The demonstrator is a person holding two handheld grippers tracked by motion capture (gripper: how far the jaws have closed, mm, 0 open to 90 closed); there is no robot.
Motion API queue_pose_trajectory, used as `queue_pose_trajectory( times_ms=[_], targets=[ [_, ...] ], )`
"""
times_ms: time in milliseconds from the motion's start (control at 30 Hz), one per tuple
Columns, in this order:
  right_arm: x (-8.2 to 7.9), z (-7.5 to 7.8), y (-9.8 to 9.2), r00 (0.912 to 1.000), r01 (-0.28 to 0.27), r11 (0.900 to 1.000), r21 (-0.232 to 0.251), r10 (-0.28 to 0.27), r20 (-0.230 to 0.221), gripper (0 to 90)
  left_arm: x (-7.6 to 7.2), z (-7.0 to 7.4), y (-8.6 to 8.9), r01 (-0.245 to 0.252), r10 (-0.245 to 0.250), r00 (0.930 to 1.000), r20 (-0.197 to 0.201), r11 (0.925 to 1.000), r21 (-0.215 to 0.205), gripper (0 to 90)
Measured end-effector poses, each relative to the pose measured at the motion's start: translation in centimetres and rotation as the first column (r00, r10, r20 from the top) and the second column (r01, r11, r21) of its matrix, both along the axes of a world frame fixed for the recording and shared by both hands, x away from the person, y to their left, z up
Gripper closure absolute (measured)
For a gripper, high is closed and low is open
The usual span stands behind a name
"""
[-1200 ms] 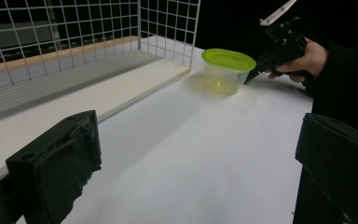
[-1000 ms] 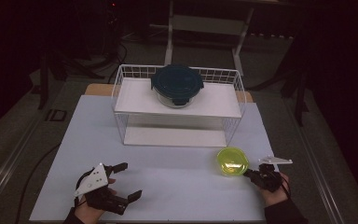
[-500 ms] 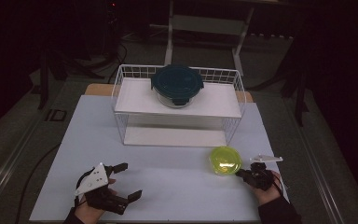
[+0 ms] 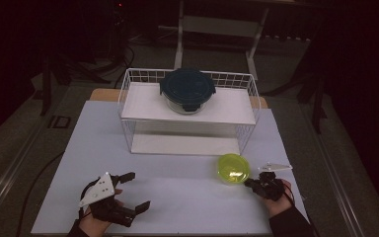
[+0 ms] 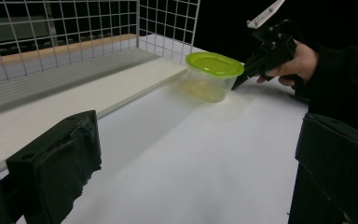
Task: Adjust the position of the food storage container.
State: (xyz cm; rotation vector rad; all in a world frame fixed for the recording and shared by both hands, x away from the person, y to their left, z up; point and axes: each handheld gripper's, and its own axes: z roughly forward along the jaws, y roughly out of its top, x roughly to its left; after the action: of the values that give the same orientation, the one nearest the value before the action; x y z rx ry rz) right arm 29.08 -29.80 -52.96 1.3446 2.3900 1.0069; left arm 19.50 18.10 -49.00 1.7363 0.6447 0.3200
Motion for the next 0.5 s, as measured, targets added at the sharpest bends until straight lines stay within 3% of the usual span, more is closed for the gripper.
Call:
queue_pose_trajectory(
  times_ms=[167, 500],
  targets=[
    [0.4, 0.2, 0.0, 0.9999, 0.010, 1.000, 0.004, -0.010, 0.001, 90.0, 0.0, 0.0, 0.0, 0.000, 0.000, 1.0000, -0.001, 1.0000, -0.001, 0.0],
    [0.9, 0.0, 2.1, 0.9990, -0.045, 0.999, -0.006, 0.045, -0.008, 90.0, 0.0, 0.0, 0.1, 0.002, -0.002, 1.0000, 0.000, 1.0000, 0.003, 0.0]
  ],
)
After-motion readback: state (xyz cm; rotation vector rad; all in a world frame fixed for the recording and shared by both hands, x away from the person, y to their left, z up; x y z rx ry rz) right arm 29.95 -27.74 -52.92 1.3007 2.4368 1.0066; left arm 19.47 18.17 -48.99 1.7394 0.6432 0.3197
